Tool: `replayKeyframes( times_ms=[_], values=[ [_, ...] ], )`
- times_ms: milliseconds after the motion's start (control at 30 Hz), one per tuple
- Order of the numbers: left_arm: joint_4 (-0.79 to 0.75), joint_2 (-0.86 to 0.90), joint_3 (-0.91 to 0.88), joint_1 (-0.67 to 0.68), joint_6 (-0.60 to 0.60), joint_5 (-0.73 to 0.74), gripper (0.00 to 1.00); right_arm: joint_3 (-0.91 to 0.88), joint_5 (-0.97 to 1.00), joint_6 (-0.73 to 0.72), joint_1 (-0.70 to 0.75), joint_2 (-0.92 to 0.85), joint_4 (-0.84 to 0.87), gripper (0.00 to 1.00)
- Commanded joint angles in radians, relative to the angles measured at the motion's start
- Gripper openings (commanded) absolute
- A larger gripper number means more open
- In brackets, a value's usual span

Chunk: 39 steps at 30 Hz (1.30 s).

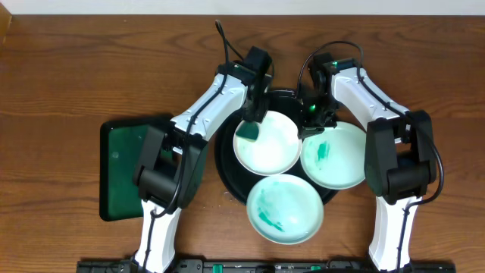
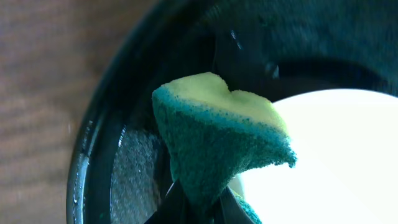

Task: Clean dirty plates on tray and stack at the side
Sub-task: 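Rub the sponge across the pink plate with the left gripper, then keep scrubbing the pink plate's surface with the sponge in the left gripper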

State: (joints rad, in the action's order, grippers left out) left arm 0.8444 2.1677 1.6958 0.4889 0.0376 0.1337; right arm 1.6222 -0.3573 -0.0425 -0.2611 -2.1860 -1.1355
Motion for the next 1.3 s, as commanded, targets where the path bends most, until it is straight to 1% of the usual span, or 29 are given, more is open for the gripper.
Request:
replayKeyframes(
  times_ms=[0, 133, 367, 533, 700, 833, 867, 1000, 1267],
  values=[
    [0.05, -0.042, -0.024, 0.023, 0.05, 0.002, 0.07, 0.006, 0.012, 0.015, 0.007, -0.001, 0.0, 0.01],
    [0.076, -0.049, -0.024, 0.028, 0.058, -0.004, 0.07, 0.006, 0.012, 0.014, 0.007, -0.001, 0.0, 0.01],
    [0.024, -0.099, -0.016, 0.024, 0.057, -0.019, 0.07, 0.006, 0.011, 0.014, 0.007, -0.001, 0.003, 0.01],
    [0.028, -0.145, 0.004, -0.003, 0.072, -0.018, 0.07, 0.006, 0.009, 0.014, 0.007, -0.001, 0.019, 0.01],
    [0.107, -0.206, 0.006, -0.016, 0.08, 0.061, 0.07, 0.006, 0.008, 0.014, 0.007, -0.001, 0.023, 0.01],
    [0.146, -0.21, -0.001, -0.014, 0.065, 0.177, 0.07, 0.006, 0.008, 0.014, 0.007, -0.001, 0.033, 0.01],
    [0.145, -0.209, -0.007, -0.014, 0.065, 0.178, 0.07, 0.006, 0.008, 0.013, 0.007, -0.001, 0.033, 0.01],
    [0.114, -0.203, -0.055, -0.014, 0.049, 0.28, 0.08, 0.006, -0.007, 0.01, 0.007, -0.001, 0.032, 0.01],
    [0.033, -0.172, -0.135, -0.012, 0.05, 0.351, 0.07, 0.006, -0.015, 0.01, 0.007, -0.001, 0.031, 0.01]
  ],
)
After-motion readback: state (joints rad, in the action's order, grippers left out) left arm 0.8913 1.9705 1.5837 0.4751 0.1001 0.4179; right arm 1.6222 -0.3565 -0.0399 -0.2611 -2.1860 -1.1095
